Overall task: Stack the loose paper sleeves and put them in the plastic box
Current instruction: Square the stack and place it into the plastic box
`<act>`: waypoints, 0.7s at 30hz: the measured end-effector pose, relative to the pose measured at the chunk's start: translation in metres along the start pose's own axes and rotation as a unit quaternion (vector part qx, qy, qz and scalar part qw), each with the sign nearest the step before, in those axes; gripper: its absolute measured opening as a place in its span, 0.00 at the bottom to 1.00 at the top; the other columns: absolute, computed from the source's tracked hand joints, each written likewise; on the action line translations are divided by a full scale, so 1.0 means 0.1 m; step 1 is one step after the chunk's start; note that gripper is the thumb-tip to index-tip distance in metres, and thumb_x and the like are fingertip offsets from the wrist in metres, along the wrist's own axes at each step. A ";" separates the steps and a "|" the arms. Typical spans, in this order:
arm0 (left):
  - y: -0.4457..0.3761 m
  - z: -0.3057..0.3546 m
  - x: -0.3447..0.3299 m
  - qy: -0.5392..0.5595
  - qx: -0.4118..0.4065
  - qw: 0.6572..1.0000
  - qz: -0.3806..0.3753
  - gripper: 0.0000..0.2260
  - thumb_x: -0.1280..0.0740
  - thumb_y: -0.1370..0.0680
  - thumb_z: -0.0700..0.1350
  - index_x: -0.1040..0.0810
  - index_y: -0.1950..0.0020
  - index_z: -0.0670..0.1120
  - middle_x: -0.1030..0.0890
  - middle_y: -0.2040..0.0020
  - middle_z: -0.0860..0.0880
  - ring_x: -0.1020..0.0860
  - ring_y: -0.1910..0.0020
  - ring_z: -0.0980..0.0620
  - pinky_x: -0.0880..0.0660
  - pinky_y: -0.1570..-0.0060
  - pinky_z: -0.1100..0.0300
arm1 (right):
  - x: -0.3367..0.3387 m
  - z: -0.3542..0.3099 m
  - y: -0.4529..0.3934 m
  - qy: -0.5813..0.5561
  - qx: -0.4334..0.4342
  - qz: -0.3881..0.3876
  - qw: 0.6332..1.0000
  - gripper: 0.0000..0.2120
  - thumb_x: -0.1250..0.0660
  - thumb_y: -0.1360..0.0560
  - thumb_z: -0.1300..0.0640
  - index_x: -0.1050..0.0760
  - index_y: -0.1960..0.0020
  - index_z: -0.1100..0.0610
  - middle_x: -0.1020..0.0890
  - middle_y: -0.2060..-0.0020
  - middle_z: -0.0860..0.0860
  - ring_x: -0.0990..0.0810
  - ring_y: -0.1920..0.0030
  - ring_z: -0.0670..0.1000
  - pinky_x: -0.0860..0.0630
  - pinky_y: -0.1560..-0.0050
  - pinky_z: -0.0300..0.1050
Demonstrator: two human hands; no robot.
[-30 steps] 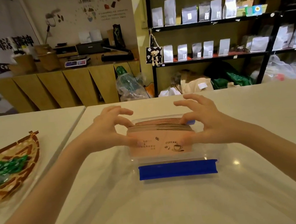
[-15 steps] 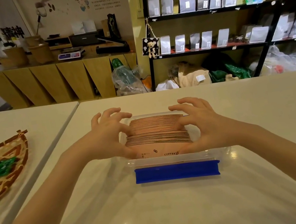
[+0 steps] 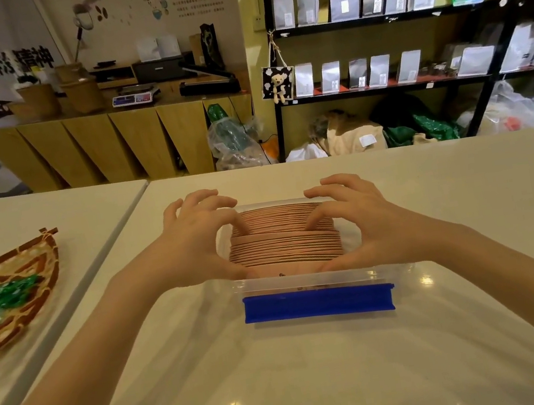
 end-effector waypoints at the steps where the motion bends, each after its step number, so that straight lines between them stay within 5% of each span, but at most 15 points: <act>1: 0.01 0.00 0.01 -0.002 0.000 1.000 0.004 0.22 0.28 0.36 0.58 0.27 0.45 0.59 0.39 0.28 0.55 0.51 0.27 0.51 0.58 0.29 0.43 | 0.00 0.00 0.00 -0.001 0.001 0.001 1.000 0.29 0.36 0.41 0.34 0.30 0.42 0.41 0.40 0.29 0.43 0.52 0.28 0.47 0.53 0.28 0.55; 14: 0.04 -0.02 0.03 -0.002 0.007 1.000 0.018 0.20 0.29 0.37 0.60 0.25 0.47 0.59 0.37 0.29 0.55 0.50 0.27 0.51 0.57 0.30 0.44 | 0.09 -0.08 0.03 -0.011 -0.004 0.003 1.000 0.20 0.31 0.36 0.39 0.26 0.45 0.42 0.39 0.29 0.44 0.51 0.28 0.48 0.53 0.29 0.54; 21: 0.04 -0.05 0.08 0.010 0.010 0.999 0.031 0.17 0.28 0.37 0.59 0.25 0.51 0.59 0.35 0.30 0.55 0.47 0.28 0.51 0.53 0.30 0.44 | 0.32 0.04 0.18 0.005 -0.049 0.001 0.999 0.05 0.28 0.34 0.50 0.23 0.60 0.47 0.39 0.29 0.42 0.52 0.28 0.46 0.55 0.29 0.54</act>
Point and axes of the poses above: each hand's wrist, its own y-axis away from the middle knuckle, its own x-axis out of the back of the hand, z = x × y, the point moved 4 cm from there along -y, towards the middle knuckle
